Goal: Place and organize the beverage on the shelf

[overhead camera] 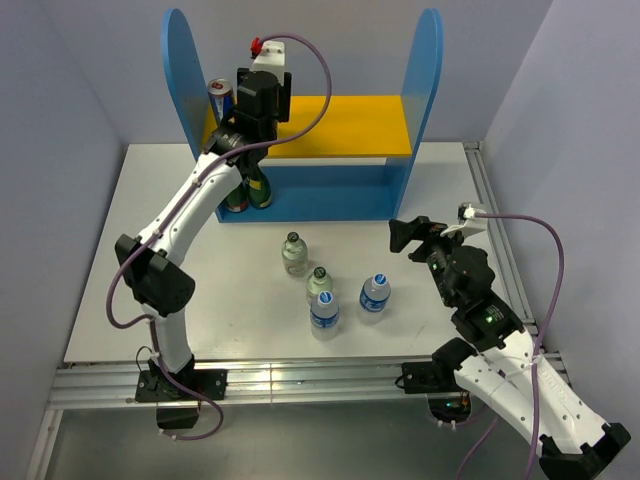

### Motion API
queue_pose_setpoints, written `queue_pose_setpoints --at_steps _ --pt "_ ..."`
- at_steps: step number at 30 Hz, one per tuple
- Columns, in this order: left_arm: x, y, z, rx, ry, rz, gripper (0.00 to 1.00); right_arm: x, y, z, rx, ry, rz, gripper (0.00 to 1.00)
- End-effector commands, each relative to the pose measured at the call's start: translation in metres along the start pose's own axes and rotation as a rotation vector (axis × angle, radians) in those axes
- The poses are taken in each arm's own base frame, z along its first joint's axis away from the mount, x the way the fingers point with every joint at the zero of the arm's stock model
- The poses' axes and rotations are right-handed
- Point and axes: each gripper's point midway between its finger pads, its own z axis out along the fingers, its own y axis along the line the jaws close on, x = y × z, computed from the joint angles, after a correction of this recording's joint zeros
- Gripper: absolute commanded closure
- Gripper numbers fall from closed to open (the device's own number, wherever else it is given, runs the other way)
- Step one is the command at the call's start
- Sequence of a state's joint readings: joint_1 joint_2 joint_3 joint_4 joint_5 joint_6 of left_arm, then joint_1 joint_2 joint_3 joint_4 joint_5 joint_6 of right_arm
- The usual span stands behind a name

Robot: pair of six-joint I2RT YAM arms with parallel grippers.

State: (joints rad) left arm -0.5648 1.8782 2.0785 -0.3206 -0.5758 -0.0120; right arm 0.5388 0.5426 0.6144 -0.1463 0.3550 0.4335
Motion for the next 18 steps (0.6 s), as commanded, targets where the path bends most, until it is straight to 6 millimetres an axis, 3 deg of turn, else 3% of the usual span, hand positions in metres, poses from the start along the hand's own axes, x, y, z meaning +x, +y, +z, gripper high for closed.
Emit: queue_pose_setpoints --at_steps 1,8,18 --pt "-0.064 0.015 -0.007 0.004 -0.153 -0.114 1.00 -0.001 -0.002 -0.001 0.008 -0.015 0.005 0.01" --pt "-0.044 0.031 0.003 -0.056 -0.108 -0.136 1.00 0.002 -0.002 0.001 0.008 -0.007 0.004 0.00" --pt "-0.018 0.041 0.010 -0.040 -0.040 -0.155 0.79 0.002 -0.003 0.002 0.014 -0.009 0.003 0.00"
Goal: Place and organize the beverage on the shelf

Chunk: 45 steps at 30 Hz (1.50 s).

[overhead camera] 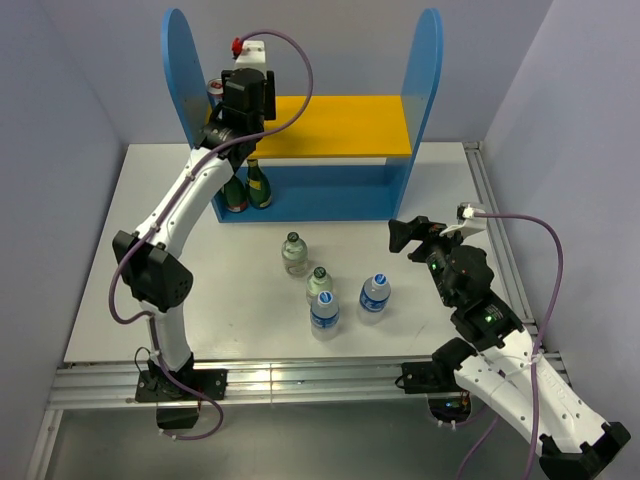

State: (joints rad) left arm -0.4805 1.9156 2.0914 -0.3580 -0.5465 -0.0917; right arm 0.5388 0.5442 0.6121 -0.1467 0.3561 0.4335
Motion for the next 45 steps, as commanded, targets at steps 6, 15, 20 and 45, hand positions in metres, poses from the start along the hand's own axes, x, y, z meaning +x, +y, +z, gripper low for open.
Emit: queue_pose_setpoints --at_steps 6,15,20,45 --pt "-0.022 0.004 -0.014 0.046 -0.041 -0.101 0.54 0.001 -0.001 0.001 0.010 -0.008 0.007 0.00" --pt "-0.010 0.001 -0.015 0.061 -0.017 -0.096 0.22 -0.004 -0.003 0.000 0.026 -0.014 0.017 0.00" --pt "-0.009 0.003 -0.017 0.062 -0.013 -0.099 0.07 -0.011 -0.002 -0.004 0.029 -0.029 0.031 0.00" --pt "0.035 -0.027 -0.158 0.152 0.030 -0.095 0.01 0.033 -0.010 -0.063 0.147 0.398 0.003 0.00"
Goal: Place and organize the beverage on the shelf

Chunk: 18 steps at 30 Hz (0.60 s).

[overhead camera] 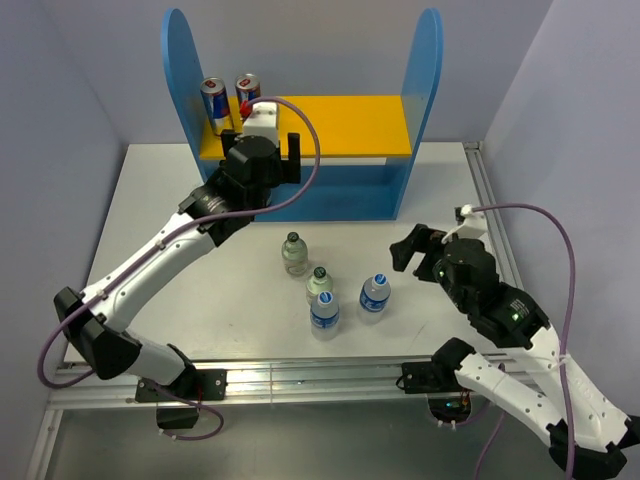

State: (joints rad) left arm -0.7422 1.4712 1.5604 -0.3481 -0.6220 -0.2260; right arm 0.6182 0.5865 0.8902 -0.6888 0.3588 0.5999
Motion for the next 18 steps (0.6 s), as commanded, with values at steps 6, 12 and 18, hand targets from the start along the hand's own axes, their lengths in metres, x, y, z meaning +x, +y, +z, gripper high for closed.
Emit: queue_pose_setpoints --at_steps 6,12,18 --pt "0.003 0.014 -0.032 -0.015 -0.030 -0.071 0.01 0.072 -0.015 -0.014 0.089 0.300 -0.035 0.00" --pt "0.011 0.019 -0.040 -0.015 -0.031 -0.088 0.01 0.091 -0.003 -0.033 0.017 0.375 -0.061 0.00" --pt "0.017 0.019 -0.043 -0.012 -0.028 -0.093 0.01 0.113 0.010 -0.038 -0.038 0.427 -0.094 0.00"
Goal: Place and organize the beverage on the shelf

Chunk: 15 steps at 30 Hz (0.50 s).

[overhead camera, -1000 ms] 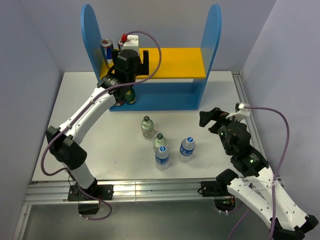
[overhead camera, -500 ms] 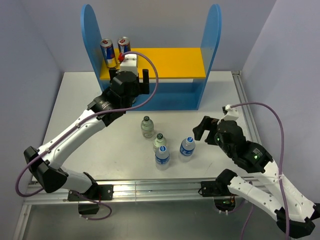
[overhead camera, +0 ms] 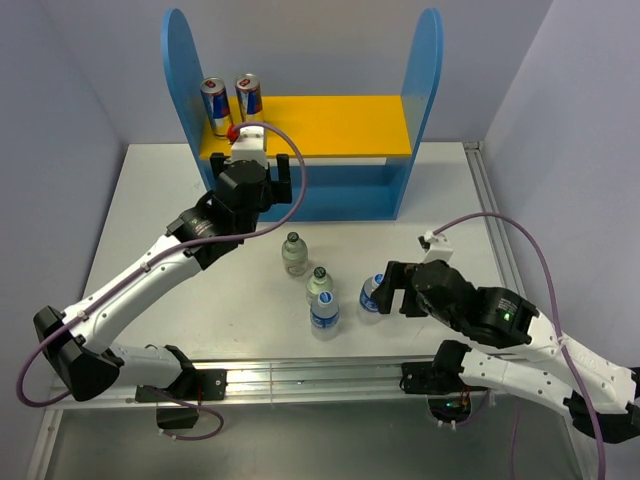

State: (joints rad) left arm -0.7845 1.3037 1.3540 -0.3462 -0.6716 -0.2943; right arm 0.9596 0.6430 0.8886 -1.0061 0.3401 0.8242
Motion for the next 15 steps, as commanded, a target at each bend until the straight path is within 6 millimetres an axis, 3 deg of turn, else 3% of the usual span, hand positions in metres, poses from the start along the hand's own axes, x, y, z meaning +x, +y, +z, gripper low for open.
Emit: queue_pose_setpoints --at_steps 1,5,9,10,12,15 --pt "-0.012 0.001 -0.008 0.004 -0.047 -0.056 0.01 0.013 0.008 0.005 -0.015 0.023 0.002 0.00" --pt "-0.007 0.001 -0.008 0.002 -0.046 -0.055 0.01 0.035 0.012 0.028 -0.003 0.059 -0.026 0.00" --pt "-0.005 0.005 -0.009 -0.006 -0.052 -0.055 0.01 0.054 0.000 0.059 0.032 0.009 0.011 0.00" --pt "-0.006 0.006 -0.010 -0.006 -0.056 -0.057 0.01 0.049 0.002 0.065 0.020 -0.039 0.048 0.00" --pt "-0.003 0.008 -0.011 -0.009 -0.067 -0.061 0.01 0.050 -0.011 0.078 0.057 -0.106 0.047 0.00" --pt "-0.001 0.014 -0.013 -0.020 -0.091 -0.077 0.01 0.031 -0.006 0.083 0.055 -0.211 0.102 0.00"
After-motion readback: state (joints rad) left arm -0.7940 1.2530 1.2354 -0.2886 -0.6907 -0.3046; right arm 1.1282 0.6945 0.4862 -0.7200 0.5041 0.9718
